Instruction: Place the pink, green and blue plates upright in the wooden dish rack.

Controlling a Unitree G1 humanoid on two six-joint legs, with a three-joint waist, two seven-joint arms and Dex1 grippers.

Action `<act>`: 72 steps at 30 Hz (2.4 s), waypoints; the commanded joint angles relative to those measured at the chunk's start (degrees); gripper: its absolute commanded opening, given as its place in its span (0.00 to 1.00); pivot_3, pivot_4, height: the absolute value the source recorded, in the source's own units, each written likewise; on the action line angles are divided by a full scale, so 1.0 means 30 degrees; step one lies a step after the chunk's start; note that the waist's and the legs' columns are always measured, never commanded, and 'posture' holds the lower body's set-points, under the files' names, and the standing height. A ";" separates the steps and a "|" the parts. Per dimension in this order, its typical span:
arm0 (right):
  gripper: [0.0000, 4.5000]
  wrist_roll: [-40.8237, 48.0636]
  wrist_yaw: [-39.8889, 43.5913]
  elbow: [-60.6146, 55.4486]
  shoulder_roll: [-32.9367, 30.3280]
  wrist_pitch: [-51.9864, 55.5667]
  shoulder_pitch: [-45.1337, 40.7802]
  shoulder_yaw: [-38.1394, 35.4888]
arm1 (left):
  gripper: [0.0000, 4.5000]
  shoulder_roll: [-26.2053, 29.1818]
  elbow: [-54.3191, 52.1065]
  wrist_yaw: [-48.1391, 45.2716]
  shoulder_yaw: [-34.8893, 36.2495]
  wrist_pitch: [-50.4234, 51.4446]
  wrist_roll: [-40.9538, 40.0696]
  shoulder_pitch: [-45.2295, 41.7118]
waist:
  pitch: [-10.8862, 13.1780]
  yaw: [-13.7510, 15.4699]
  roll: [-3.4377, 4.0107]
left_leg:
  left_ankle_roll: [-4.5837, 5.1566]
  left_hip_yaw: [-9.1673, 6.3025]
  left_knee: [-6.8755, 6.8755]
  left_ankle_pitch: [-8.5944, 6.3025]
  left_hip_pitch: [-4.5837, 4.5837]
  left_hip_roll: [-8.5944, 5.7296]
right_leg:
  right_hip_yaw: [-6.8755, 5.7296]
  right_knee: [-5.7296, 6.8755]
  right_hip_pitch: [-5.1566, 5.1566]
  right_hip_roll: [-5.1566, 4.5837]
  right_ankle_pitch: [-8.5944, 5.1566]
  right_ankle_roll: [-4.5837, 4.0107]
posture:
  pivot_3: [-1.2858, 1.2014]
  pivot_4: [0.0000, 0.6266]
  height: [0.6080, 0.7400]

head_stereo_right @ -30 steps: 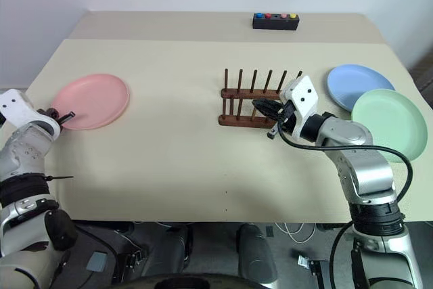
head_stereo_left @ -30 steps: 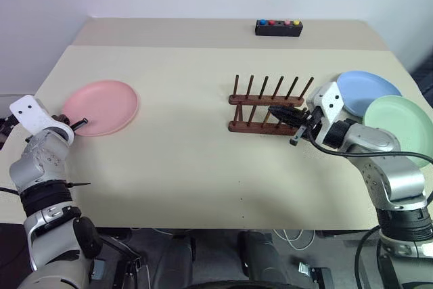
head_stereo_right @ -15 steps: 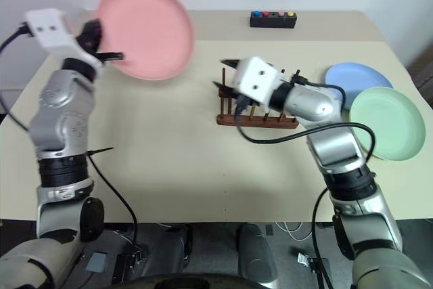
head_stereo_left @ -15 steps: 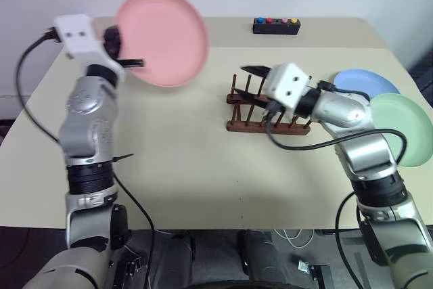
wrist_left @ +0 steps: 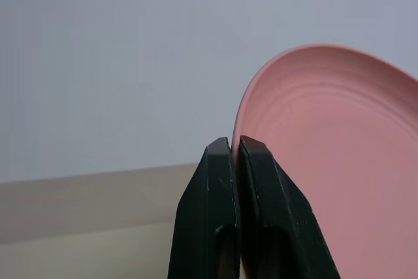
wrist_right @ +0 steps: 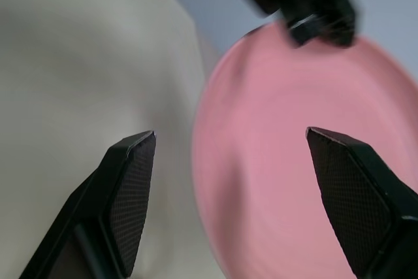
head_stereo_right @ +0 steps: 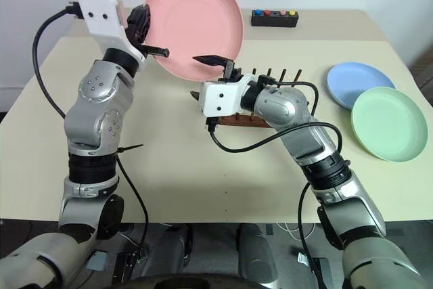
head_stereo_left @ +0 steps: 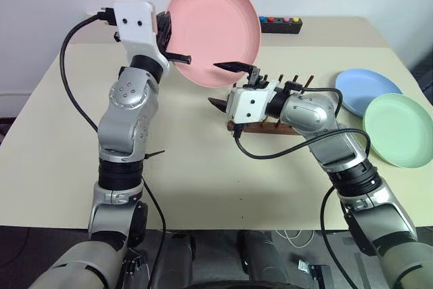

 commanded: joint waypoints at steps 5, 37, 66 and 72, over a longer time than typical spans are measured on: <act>0.71 -0.1875 -0.0909 0.1281 0.0287 -0.1031 -0.0567 0.0027 | 0.00 -0.0475 -0.1941 -0.0517 -0.0613 0.0520 0.0151 -0.0539 | 0.0000 0.0003 0.0000 | 0.0000 0.0001 0.0003 0.0000 0.0000 0.0000 | 0.0000 0.0000 0.0002 -0.0001 0.0000 0.0000 | 0.52 0.24 0.92; 0.00 -0.0498 -0.2540 0.1677 -0.1065 -0.2364 -0.0893 -0.3869 | 1.00 -0.0829 -0.3798 -0.2678 0.3553 -0.1026 -0.4873 0.0397 | 0.0003 0.0003 0.0003 | 0.0000 -0.0002 0.0011 0.0001 -0.0008 -0.0004 | 0.0002 -0.0005 0.0006 -0.0002 0.0002 -0.0003 | 0.52 0.24 0.92; 0.00 2.6864 -0.0676 -0.3738 -0.2906 1.7626 0.5707 -1.6454 | 1.00 0.5445 -0.5436 -1.4251 -0.3424 0.0015 -0.5616 0.9690 | 0.0000 0.0009 0.0046 | 0.0020 0.0009 0.0021 -0.0007 0.0001 0.0012 | 0.0017 -0.0001 0.0024 0.0010 -0.0042 -0.0085 | 0.52 0.24 0.92; 0.00 2.6684 -0.0842 -0.2623 -0.2808 1.7493 0.5138 -1.6222 | 1.00 0.5211 -0.5586 -1.4141 -0.3359 0.0066 -0.5526 0.9916 | -0.0001 0.0005 0.0047 | 0.0020 0.0010 0.0020 -0.0007 0.0003 0.0012 | 0.0016 -0.0002 0.0023 0.0011 -0.0040 -0.0082 | 0.52 0.24 0.92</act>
